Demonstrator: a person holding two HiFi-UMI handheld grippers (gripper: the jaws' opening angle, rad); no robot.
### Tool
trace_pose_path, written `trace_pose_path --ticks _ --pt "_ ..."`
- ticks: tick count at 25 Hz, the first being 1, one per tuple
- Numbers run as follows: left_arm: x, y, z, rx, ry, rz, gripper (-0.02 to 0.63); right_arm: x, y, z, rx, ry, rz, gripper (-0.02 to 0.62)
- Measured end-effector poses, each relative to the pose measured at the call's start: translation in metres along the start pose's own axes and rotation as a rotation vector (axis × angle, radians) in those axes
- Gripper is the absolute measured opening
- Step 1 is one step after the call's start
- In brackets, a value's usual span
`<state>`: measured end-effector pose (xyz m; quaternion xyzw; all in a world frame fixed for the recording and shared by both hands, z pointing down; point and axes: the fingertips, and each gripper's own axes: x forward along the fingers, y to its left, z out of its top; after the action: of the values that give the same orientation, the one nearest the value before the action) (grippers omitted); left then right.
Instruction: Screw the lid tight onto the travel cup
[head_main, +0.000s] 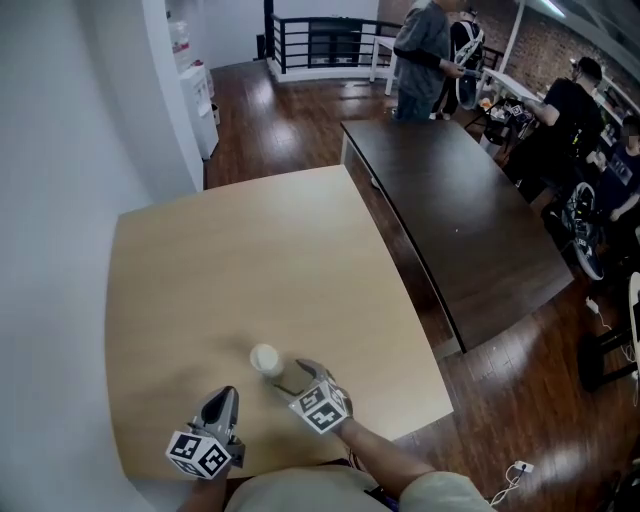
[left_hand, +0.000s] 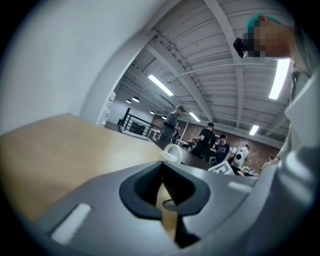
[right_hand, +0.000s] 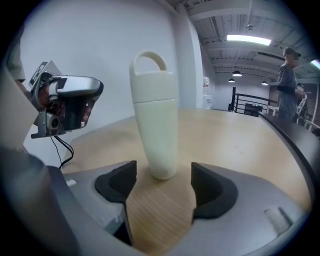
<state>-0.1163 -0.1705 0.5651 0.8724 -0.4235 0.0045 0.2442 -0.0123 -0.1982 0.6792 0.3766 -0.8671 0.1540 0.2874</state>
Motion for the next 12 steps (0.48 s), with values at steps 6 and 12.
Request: trace_pose_path --ticks 6,12 --pt "-0.007 -0.008 -0.009 0.014 -0.020 0.104 0.003 -0.061 -0.019 -0.012 0.045 -0.086 -0.099 0.318" --pt "-0.036 -0.047 -0.009 0.058 -0.047 0.214 0.003 -0.121 0.001 0.019 0.062 -0.224 -0.127 0.002"
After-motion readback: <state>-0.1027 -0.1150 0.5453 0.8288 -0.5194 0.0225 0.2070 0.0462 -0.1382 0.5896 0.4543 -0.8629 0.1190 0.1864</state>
